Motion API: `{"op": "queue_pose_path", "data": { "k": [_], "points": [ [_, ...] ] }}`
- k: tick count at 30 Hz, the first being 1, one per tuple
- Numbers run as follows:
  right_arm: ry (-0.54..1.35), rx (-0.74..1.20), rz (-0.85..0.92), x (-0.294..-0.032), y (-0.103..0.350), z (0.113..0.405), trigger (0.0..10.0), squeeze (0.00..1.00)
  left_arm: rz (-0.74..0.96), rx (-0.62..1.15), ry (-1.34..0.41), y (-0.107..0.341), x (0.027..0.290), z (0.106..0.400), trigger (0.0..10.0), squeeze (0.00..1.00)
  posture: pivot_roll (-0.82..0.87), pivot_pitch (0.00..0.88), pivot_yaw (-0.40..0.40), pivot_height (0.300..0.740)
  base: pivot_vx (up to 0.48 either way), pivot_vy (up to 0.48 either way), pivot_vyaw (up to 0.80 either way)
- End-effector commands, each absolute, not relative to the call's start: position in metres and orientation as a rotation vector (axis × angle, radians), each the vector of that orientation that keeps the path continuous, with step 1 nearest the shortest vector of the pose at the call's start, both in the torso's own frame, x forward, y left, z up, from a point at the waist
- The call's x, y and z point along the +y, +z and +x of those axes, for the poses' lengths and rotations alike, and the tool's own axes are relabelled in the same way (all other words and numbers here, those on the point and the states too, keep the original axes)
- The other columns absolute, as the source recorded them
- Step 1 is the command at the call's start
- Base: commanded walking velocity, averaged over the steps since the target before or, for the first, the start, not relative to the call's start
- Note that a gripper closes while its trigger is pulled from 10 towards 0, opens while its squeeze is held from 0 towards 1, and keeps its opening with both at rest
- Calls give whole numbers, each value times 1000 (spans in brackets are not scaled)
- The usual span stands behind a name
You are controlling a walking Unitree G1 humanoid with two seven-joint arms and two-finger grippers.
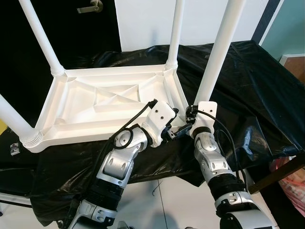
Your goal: Building children table
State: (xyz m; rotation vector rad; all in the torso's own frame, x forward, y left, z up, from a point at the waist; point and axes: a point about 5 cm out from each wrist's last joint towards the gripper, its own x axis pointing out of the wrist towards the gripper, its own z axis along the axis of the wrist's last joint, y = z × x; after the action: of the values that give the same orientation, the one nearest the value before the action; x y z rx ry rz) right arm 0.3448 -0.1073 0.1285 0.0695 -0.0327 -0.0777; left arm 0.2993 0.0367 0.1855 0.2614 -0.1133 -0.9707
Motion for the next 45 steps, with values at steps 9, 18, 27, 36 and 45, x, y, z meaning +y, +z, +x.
{"op": "queue_pose_path", "data": {
  "k": [9, 18, 27, 36, 45],
  "points": [
    [-11, -17, 59, -107, 117, 338, 10000, 1000, 262, -106, -913, 181, 37, 300, 10000, 0, -13, 41, -19, 740, 0, 0, 0],
    [185, -85, 26, -127, 122, 333, 10000, 1000, 263, -108, -915, 182, 37, 300, 10000, 0, -15, 40, -21, 740, 0, 0, 0],
    [415, -63, -76, -159, 125, 333, 10000, 0, 267, -110, -919, 182, 37, 300, 10000, 0, -19, 28, -12, 740, 0, 0, 0],
    [512, -47, -155, -156, 129, 343, 10000, 0, 274, -116, -932, 184, 35, 302, 10000, 0, -22, 21, 0, 740, 0, 0, 0],
    [559, -19, -170, -153, 122, 344, 0, 0, 279, -120, -929, 185, 36, 303, 10000, 0, -16, 15, -5, 740, 0, 0, 0]
  ]
}}
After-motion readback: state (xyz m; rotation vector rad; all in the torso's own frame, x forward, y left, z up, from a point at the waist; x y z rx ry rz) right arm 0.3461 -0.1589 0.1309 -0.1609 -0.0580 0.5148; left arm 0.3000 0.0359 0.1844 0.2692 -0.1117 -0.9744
